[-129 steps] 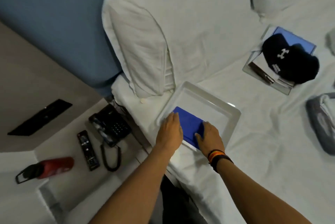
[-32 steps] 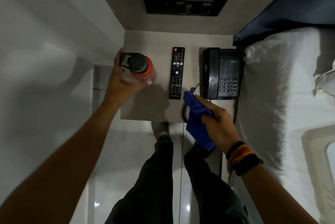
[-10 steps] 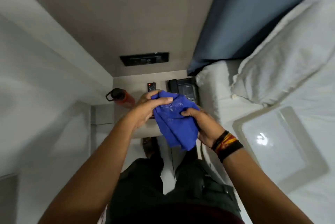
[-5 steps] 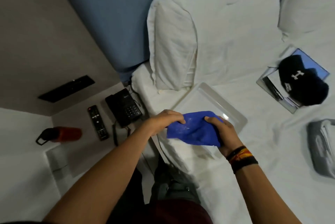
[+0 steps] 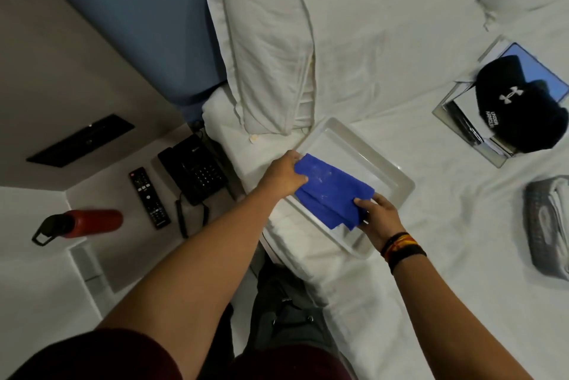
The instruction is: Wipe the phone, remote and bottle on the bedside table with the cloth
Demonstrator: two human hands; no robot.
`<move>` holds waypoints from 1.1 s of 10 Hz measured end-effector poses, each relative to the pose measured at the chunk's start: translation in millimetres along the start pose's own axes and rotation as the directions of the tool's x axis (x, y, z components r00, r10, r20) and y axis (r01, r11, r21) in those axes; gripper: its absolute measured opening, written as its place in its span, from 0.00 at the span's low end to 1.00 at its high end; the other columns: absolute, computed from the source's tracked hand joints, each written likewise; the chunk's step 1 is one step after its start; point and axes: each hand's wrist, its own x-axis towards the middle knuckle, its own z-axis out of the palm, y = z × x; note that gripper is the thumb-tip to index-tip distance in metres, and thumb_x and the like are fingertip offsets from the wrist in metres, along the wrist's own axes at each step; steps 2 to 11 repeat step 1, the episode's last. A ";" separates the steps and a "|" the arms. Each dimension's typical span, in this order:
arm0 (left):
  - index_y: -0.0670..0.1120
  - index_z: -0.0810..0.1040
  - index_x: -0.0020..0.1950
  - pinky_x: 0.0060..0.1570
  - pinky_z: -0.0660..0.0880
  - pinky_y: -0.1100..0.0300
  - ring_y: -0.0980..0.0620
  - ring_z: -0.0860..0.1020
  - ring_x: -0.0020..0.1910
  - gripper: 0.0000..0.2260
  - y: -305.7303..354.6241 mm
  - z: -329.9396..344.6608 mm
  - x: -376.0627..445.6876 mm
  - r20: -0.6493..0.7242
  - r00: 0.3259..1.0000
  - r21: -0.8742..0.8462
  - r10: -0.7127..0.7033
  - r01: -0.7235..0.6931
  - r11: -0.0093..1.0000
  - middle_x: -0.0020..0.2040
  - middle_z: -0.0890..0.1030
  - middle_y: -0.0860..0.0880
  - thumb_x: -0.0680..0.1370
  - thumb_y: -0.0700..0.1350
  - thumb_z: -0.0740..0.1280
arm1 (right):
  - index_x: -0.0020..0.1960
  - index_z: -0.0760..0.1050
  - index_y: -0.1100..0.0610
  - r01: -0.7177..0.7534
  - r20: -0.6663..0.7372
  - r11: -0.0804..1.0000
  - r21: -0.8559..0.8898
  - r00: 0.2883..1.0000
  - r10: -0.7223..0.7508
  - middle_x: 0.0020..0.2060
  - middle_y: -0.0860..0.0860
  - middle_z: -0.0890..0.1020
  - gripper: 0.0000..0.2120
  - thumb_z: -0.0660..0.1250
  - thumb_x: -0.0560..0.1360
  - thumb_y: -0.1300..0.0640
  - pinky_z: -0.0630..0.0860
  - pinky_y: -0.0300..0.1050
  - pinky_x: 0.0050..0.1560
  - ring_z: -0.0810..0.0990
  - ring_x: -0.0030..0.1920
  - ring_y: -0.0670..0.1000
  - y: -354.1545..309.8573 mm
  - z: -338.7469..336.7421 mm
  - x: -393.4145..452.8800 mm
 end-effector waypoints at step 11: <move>0.47 0.70 0.78 0.64 0.78 0.46 0.43 0.79 0.65 0.22 -1.8 -6.0 -16.8 -0.124 0.968 0.327 0.218 -0.168 0.930 0.71 0.78 0.45 0.84 0.45 0.65 | 0.75 0.65 0.56 -0.035 -0.195 0.982 -0.185 0.981 -0.002 0.66 0.62 0.76 0.31 0.70 0.75 0.64 0.79 0.59 0.60 0.79 0.60 0.61 15.7 2.9 -2.4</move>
